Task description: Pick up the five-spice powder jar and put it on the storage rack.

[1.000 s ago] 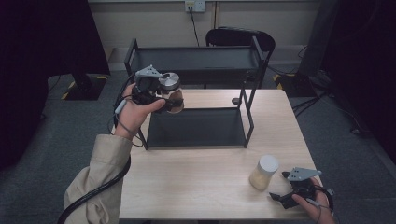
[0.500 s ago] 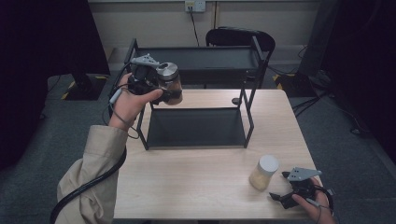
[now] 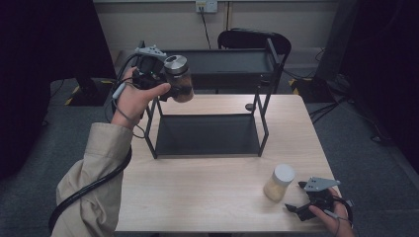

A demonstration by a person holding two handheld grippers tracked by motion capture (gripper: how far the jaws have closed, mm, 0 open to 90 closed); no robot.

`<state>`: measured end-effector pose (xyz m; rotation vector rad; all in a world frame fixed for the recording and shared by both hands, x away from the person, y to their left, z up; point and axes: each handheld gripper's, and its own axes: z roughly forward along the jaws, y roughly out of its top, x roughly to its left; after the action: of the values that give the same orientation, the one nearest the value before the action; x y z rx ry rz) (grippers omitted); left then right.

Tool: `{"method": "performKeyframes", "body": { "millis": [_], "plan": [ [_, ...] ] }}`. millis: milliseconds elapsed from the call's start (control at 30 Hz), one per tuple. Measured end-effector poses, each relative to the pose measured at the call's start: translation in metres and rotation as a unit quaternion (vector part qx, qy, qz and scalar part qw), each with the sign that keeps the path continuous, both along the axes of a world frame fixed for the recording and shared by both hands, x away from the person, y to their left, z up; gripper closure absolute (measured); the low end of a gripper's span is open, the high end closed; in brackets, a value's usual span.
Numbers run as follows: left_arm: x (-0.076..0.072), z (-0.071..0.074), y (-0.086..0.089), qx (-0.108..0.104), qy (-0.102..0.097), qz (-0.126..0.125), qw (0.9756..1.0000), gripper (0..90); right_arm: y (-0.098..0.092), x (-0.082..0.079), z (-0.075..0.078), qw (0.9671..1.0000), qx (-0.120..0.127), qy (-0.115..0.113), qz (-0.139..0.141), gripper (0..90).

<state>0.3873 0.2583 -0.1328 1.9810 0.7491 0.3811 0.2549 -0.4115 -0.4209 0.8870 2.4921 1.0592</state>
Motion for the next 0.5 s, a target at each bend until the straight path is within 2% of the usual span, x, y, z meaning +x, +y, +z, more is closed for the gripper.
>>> {"method": "performKeyframes", "body": {
  "millis": [500],
  "plan": [
    [0.008, 0.019, 0.003, -0.010, -0.003, 0.006, 0.9999, 30.0, 0.000, 0.000, 0.000, 1.0000, 0.000, 0.000, 0.000, 0.0]
  ]
}}
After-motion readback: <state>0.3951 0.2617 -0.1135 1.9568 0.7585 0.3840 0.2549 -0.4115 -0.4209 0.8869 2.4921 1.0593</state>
